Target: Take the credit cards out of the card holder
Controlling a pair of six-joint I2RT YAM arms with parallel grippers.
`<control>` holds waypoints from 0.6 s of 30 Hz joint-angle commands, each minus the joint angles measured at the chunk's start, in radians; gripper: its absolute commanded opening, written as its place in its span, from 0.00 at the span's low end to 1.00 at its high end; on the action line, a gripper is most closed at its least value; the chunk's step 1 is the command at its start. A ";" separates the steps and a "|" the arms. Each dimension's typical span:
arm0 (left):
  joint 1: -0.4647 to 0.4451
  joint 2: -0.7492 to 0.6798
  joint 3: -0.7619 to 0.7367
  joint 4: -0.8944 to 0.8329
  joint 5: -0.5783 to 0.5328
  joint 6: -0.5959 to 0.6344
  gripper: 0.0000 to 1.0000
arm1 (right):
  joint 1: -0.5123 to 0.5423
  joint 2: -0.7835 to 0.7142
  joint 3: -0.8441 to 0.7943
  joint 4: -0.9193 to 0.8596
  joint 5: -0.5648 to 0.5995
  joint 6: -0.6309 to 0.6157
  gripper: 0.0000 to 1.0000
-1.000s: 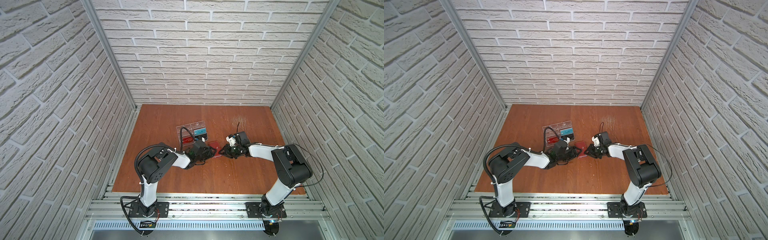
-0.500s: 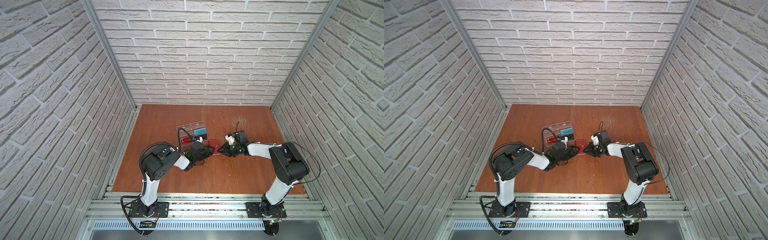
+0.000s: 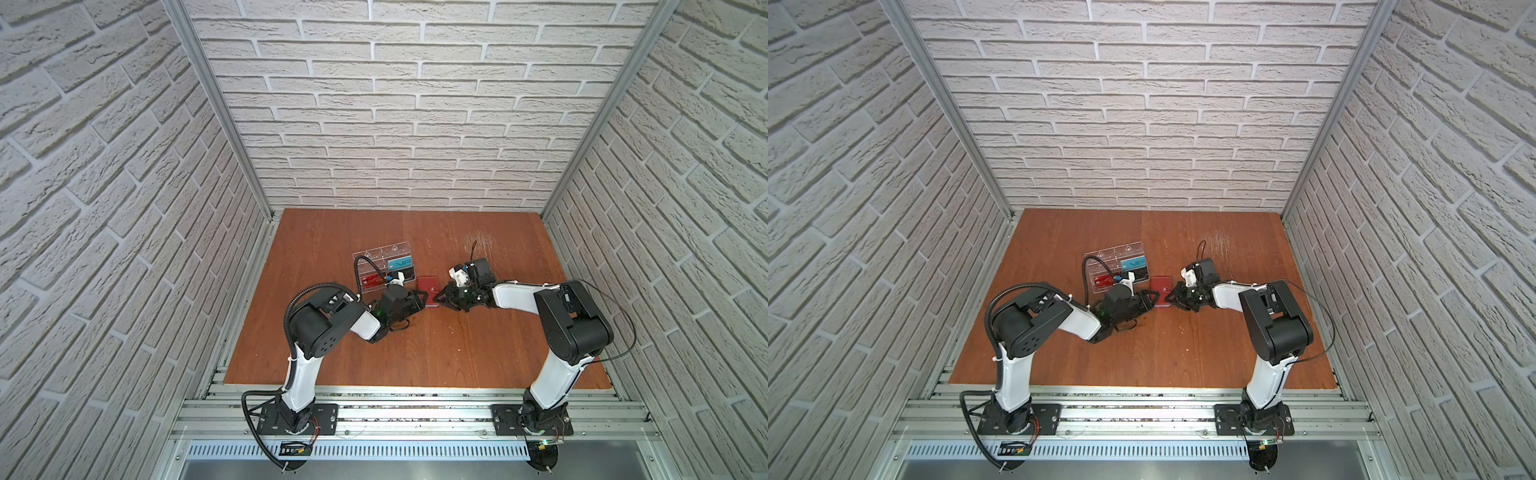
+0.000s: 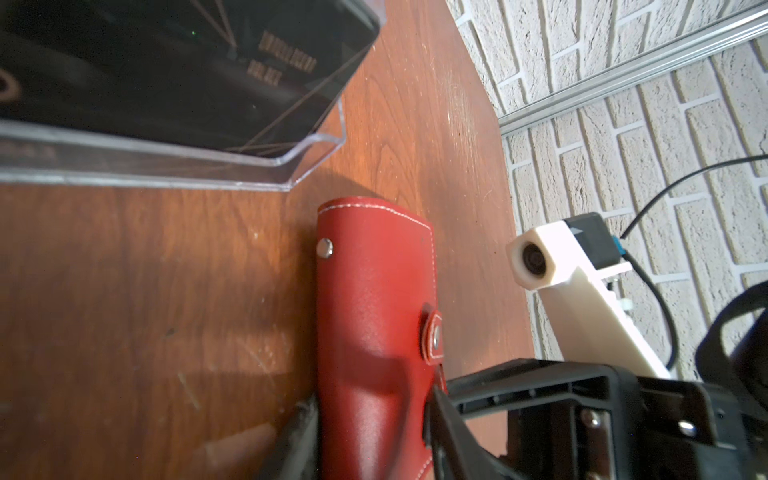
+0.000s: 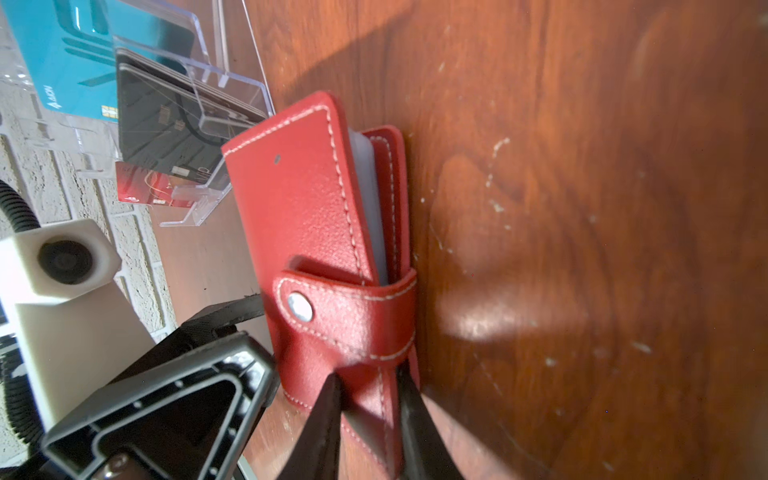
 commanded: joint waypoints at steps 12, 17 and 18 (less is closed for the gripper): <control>-0.078 0.061 -0.006 -0.027 0.074 -0.004 0.29 | 0.039 0.094 -0.021 -0.005 0.038 0.014 0.22; -0.088 0.061 -0.017 0.001 0.073 -0.010 0.18 | 0.042 0.090 -0.023 -0.003 0.036 0.017 0.22; -0.089 0.060 -0.020 0.005 0.073 -0.012 0.14 | 0.042 0.087 -0.024 -0.004 0.036 0.016 0.22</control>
